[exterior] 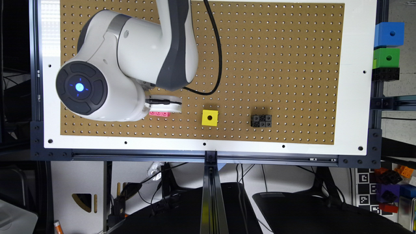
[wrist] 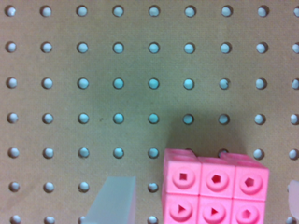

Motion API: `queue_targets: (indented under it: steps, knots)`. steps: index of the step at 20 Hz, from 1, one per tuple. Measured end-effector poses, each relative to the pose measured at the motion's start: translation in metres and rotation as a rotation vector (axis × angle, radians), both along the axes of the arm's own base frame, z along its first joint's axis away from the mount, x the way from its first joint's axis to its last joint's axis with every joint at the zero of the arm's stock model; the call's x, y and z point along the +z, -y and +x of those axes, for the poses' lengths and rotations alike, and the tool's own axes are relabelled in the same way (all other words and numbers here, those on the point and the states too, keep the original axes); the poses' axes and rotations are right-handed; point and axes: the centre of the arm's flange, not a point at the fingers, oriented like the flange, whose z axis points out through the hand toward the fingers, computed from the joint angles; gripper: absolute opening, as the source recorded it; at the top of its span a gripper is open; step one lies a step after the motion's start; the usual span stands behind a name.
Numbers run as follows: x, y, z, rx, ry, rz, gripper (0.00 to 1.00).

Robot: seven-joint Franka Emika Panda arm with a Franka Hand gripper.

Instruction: Pick up pink block.

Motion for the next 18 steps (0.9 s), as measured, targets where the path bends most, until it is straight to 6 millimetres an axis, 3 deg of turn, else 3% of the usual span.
queue_targets:
  steps: [11, 16, 18]
  knots:
    - [-0.026, -0.005, 0.003, 0.006, -0.015, 0.011, 1.0]
    - [-0.055, -0.006, 0.001, 0.005, -0.017, 0.013, 1.0]
    - [-0.055, -0.005, 0.003, 0.005, -0.012, 0.012, 1.0]
